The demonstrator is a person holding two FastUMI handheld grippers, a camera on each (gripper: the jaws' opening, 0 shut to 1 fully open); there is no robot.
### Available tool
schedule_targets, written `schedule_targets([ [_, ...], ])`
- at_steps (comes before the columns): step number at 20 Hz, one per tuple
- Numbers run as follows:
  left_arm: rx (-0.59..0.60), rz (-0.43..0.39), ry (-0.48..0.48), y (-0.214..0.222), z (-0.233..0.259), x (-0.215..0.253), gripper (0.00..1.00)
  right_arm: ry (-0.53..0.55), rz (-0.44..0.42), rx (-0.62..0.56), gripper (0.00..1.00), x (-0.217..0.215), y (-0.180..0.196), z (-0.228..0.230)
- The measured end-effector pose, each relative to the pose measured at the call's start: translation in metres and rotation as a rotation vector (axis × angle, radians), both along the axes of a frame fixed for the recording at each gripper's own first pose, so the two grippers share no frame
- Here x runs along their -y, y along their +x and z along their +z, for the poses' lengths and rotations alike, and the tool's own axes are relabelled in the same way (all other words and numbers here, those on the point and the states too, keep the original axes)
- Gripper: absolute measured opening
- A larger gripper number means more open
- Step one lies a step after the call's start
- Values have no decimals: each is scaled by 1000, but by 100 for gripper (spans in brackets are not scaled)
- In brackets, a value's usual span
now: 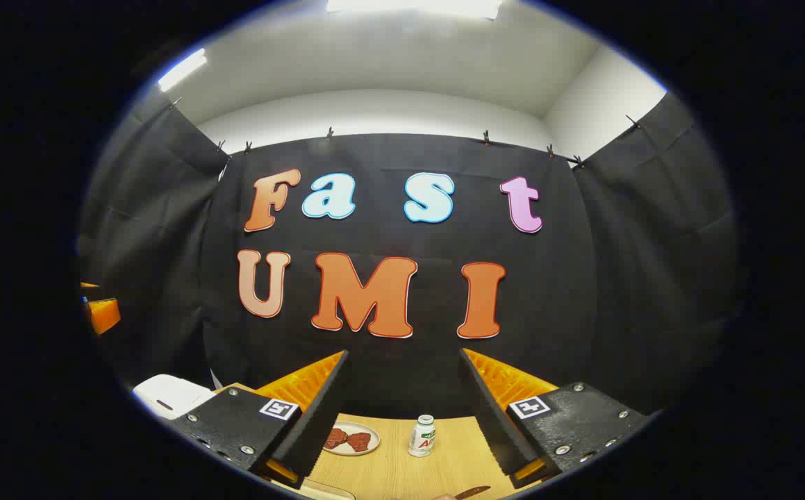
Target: Close the left gripper, press the button to open the rice cooker; take a wooden spoon from the chopstick holder with the right hand, scoop a spoonful of rice and pour it into the rice cooker, then put the wooden spoon back into the chopstick holder.
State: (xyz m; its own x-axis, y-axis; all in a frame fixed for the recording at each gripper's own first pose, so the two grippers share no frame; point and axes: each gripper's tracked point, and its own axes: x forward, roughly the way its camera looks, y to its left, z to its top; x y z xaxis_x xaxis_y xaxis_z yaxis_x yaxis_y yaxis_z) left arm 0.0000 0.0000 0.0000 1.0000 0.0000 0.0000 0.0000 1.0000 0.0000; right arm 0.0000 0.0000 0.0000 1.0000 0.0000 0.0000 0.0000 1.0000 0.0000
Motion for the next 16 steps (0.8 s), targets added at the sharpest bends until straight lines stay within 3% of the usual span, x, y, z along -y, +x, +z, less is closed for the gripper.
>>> schedule_targets([
  [7, 5, -20, -43, 11, 4, 4, 100, -31, -47, -2, 95, 26, -5, 0],
  [16, 48, -69, 0, 24, 18, 19, 100, -48, -122, -16, 95, 61, -12, -2],
])
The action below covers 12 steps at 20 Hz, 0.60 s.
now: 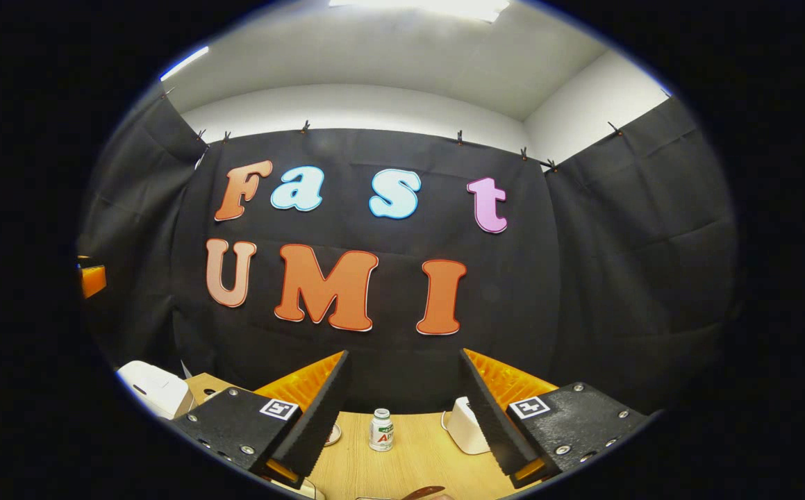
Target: Close the left gripper, press the button to open the rice cooker; take a wooden spoon from the chopstick holder with the right hand, scoop a spoonful of rice and pour it into the rice cooker, then put the wooden spoon back into the chopstick holder.
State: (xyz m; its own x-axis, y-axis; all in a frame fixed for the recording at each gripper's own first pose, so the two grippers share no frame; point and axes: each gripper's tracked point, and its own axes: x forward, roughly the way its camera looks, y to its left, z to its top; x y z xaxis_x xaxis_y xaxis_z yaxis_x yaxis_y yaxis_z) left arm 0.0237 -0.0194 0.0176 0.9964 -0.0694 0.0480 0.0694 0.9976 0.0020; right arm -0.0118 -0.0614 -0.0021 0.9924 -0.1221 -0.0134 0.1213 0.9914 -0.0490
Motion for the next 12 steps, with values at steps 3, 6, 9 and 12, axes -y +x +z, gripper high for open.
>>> schedule_targets([
  [3, 3, -1, -16, 2, 3, -4, 100, 4, -11, -2, 95, 5, 1, 0],
  [6, -6, 4, -59, 6, 8, -13, 100, -12, -21, -6, 95, 10, 0, -4],
  [9, -21, 53, -76, 10, 9, -40, 99, -4, -14, -21, 95, 9, 0, -9],
  [12, -38, 82, -56, 15, 5, -59, 100, -9, -22, -33, 95, 15, 3, -16],
])
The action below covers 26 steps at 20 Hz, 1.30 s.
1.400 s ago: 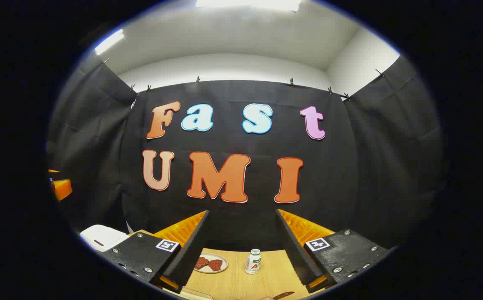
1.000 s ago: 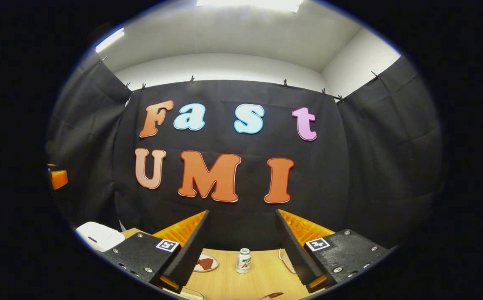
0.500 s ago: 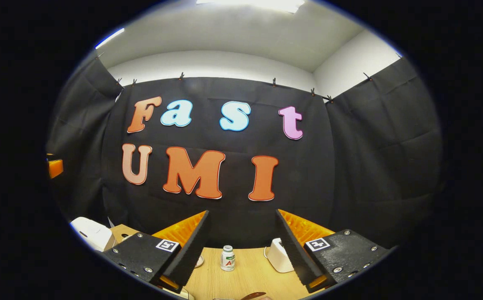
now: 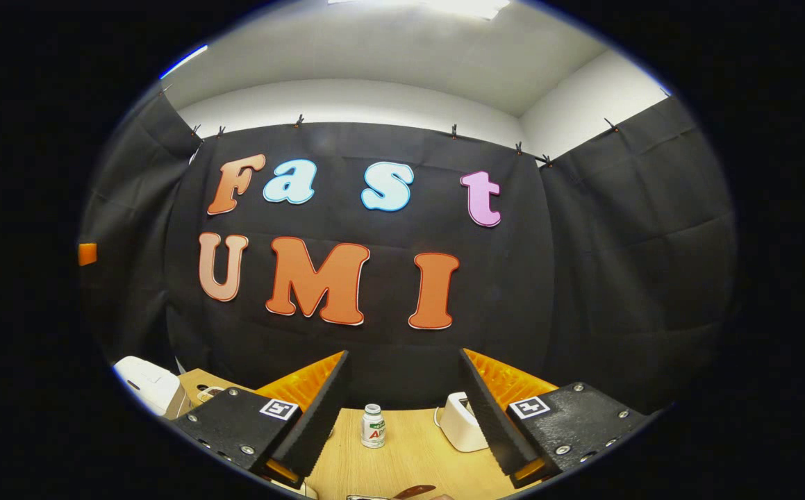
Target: Close the left gripper, press the button to open the rice cooker; take a wooden spoon from the chopstick holder with the right hand, scoop a spoonful of rice and pour it into the rice cooker, then put the wooden spoon back into the chopstick holder.
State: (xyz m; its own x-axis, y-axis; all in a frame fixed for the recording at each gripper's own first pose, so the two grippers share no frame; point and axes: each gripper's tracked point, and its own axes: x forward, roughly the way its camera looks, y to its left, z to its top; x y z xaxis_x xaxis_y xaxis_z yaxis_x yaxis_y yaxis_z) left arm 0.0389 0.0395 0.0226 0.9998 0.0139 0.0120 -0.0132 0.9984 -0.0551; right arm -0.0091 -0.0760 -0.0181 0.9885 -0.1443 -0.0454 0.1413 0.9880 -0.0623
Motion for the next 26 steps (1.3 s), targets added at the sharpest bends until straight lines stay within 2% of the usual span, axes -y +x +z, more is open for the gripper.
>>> schedule_targets([
  [3, -39, 18, 10, -3, -8, -14, 100, 11, -6, -22, 95, 1, 0, -9],
  [4, -54, 27, 15, -1, -16, -18, 96, 14, -7, -31, 95, 2, -1, -12],
  [6, -107, 36, 15, -1, -31, -24, 63, 15, -10, -45, 95, 4, -2, -17],
  [8, -176, 43, 6, 5, -52, -28, 23, 18, -17, -55, 95, 5, -3, -20],
  [9, -215, 17, -9, 7, -61, -23, 8, 22, -18, -59, 95, 6, -5, -22],
  [10, -245, 3, -30, -1, -63, -20, 5, 23, -20, -62, 95, 6, -7, -22],
  [11, -282, -25, -46, 8, -80, -17, 4, 22, -22, -65, 95, 7, -8, -23],
  [13, -352, -19, -67, 16, -100, -26, 4, 14, -31, -69, 95, 11, -10, -23],
  [16, -514, -22, -145, 22, -143, -27, 4, 9, -46, -73, 95, 17, -16, -25],
  [20, -710, -79, -219, 22, -197, -20, 4, 0, -71, -97, 95, 25, -26, -31],
  [26, -902, -74, -313, 19, -272, -26, 5, 8, -133, -143, 95, 47, -46, -47],
])
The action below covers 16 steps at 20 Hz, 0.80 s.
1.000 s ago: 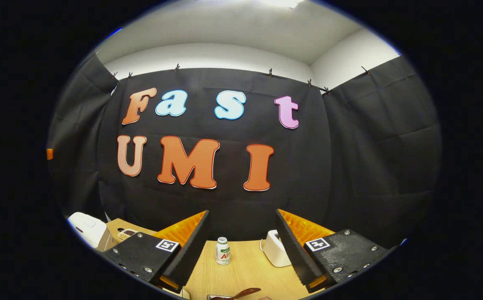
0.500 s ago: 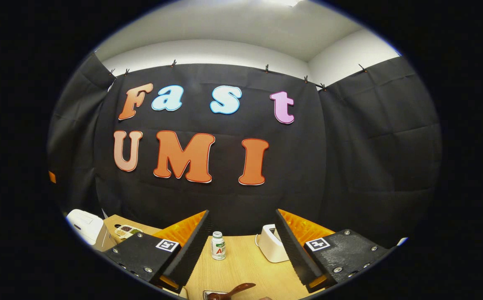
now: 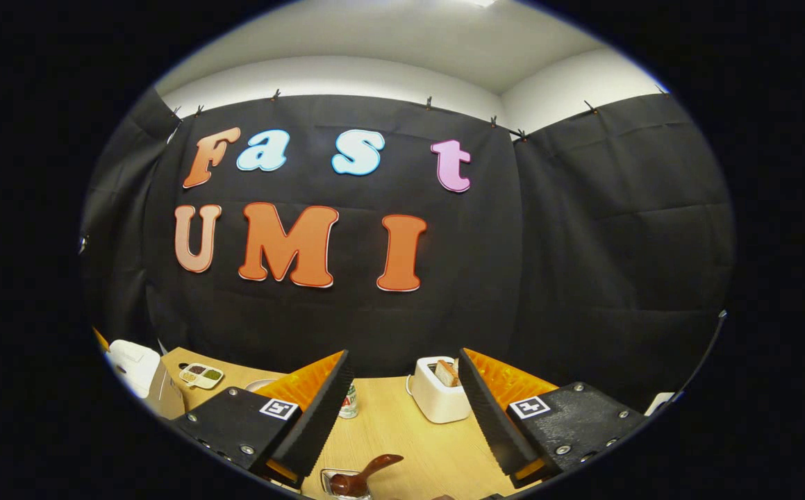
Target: Close the left gripper, press the button to open the rice cooker; take a wooden spoon from the chopstick holder with the right hand, scoop a spoonful of rice and pour it into the rice cooker, then put the wooden spoon back into the chopstick holder.
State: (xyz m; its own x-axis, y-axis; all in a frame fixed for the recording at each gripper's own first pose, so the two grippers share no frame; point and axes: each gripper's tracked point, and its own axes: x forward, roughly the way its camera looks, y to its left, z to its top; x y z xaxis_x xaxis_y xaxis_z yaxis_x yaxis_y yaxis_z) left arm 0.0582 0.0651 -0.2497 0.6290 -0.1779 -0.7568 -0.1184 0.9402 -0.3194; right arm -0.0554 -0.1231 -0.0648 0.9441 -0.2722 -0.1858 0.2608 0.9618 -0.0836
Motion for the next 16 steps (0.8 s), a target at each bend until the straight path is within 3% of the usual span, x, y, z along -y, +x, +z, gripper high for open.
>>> schedule_targets([
  [6, -93, -33, 29, -6, -41, -5, 4, -4, -59, -32, 95, 18, -12, -10],
  [9, -68, -70, 58, -5, -43, -5, 5, -3, -68, -50, 95, 18, -15, -18],
  [13, -79, -36, 27, -6, -37, -7, 5, 30, -43, -85, 95, 6, -12, -31],
  [16, 39, -1, 74, 2, -8, -10, 5, 47, -7, -140, 95, 1, -8, -48],
])
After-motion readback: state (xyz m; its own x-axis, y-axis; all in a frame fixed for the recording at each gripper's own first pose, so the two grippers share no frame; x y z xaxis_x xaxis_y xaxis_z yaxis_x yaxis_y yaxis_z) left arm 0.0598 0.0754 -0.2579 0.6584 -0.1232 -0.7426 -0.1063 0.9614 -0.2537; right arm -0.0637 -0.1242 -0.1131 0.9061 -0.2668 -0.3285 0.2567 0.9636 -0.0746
